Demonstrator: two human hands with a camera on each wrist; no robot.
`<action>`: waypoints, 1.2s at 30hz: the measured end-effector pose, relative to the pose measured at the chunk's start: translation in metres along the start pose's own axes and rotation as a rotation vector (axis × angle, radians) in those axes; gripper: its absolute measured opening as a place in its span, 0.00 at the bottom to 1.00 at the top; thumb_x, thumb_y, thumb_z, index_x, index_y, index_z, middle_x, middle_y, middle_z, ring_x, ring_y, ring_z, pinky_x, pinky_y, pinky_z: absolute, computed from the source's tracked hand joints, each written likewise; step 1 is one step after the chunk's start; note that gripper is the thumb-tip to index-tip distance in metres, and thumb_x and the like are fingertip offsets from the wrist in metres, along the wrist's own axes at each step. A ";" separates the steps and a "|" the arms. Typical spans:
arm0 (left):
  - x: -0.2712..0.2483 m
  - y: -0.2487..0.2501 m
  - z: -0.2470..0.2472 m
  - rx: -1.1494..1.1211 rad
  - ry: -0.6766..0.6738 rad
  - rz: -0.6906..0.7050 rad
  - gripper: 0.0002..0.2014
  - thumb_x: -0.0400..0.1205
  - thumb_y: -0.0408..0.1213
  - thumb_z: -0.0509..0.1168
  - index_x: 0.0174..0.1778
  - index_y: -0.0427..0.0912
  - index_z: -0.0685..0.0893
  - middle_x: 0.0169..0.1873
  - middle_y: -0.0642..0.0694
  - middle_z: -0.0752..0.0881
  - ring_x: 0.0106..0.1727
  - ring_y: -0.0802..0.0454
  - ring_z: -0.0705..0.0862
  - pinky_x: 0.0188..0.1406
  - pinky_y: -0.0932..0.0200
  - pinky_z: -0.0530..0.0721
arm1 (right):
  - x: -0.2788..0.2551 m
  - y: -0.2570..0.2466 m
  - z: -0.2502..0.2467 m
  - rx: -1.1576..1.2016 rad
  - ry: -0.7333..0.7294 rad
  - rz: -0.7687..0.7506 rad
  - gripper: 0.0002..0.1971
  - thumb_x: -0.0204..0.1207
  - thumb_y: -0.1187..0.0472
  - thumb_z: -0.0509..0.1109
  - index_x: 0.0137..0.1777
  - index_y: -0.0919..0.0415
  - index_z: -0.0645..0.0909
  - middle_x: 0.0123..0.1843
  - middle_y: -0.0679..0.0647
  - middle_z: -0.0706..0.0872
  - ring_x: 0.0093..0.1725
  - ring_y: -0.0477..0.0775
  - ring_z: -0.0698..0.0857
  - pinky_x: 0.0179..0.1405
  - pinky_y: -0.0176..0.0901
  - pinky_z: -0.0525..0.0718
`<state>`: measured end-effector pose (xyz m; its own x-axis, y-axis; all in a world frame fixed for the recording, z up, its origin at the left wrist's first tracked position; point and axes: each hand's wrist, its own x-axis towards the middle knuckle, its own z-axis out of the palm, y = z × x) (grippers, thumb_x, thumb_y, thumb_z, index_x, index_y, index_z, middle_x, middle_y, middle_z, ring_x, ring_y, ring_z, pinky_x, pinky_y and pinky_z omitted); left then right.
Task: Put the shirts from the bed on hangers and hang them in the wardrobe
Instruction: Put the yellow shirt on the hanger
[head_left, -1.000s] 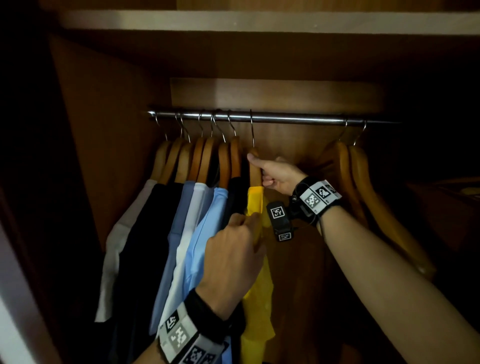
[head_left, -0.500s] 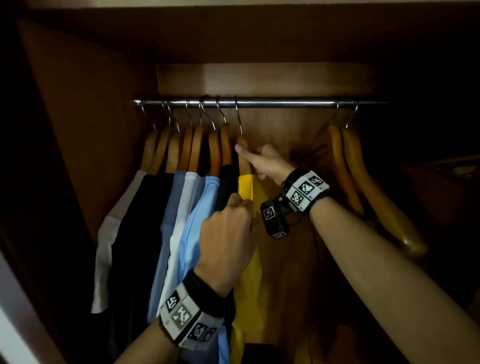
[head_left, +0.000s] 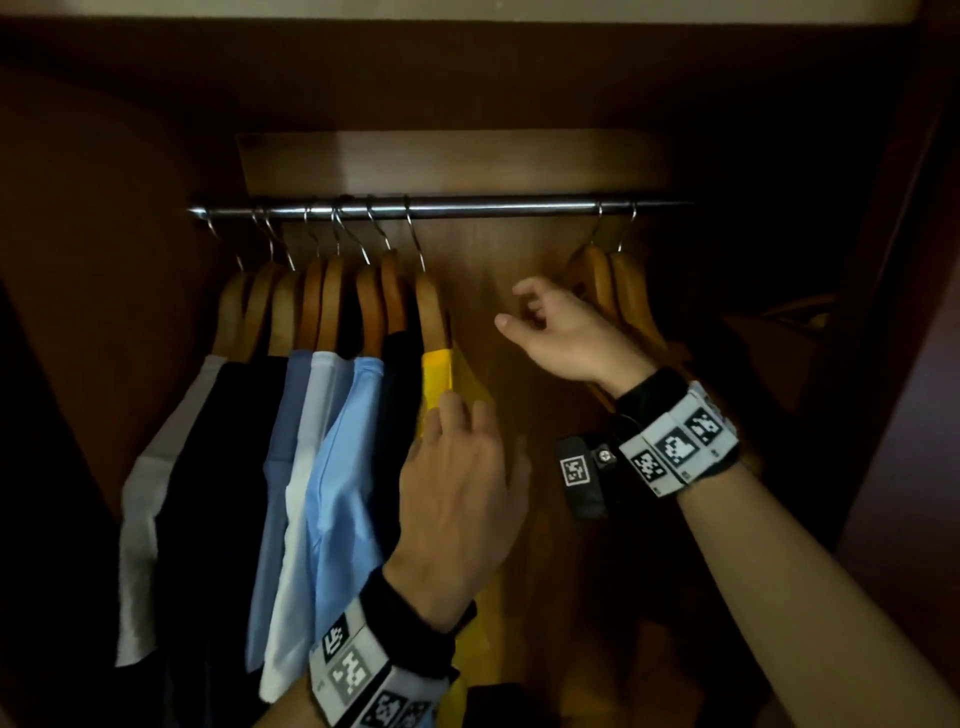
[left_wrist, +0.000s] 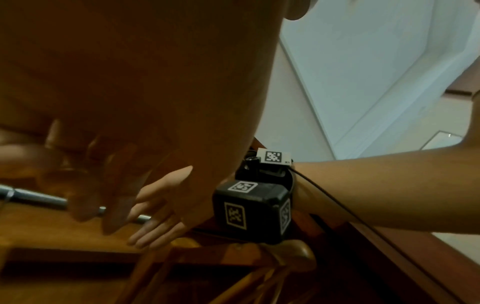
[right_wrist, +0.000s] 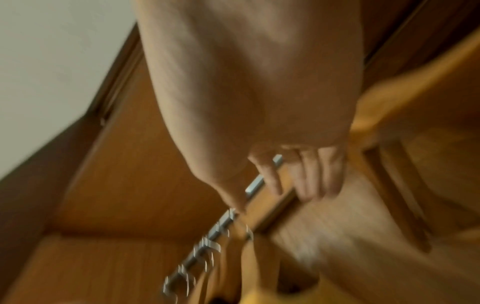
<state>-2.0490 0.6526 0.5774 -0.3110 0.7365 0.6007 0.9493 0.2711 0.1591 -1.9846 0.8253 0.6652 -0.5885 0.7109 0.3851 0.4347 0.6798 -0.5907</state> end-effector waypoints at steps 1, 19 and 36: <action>0.001 0.007 0.001 -0.047 -0.005 0.028 0.17 0.87 0.53 0.54 0.55 0.44 0.78 0.53 0.44 0.78 0.55 0.41 0.82 0.42 0.46 0.81 | -0.006 0.002 -0.009 -0.034 0.027 0.026 0.29 0.88 0.41 0.67 0.86 0.47 0.67 0.83 0.55 0.75 0.81 0.59 0.76 0.78 0.53 0.77; 0.031 0.064 0.103 -1.317 -0.544 -0.583 0.24 0.96 0.48 0.47 0.57 0.40 0.88 0.33 0.52 0.92 0.27 0.59 0.84 0.34 0.59 0.76 | -0.057 0.036 -0.019 -0.146 -0.099 0.435 0.28 0.95 0.55 0.56 0.90 0.66 0.54 0.62 0.62 0.88 0.57 0.59 0.92 0.62 0.56 0.91; 0.049 0.048 0.095 -1.375 -0.283 -0.467 0.23 0.96 0.51 0.47 0.67 0.43 0.84 0.55 0.44 0.91 0.51 0.49 0.88 0.44 0.60 0.82 | -0.066 0.052 -0.008 0.158 0.259 0.336 0.24 0.93 0.48 0.61 0.82 0.61 0.69 0.46 0.56 0.90 0.23 0.45 0.89 0.18 0.35 0.82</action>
<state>-2.0230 0.7607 0.5401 -0.4384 0.8872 0.1436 0.0102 -0.1548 0.9879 -1.9175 0.8158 0.6147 -0.2340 0.9228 0.3061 0.4514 0.3820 -0.8064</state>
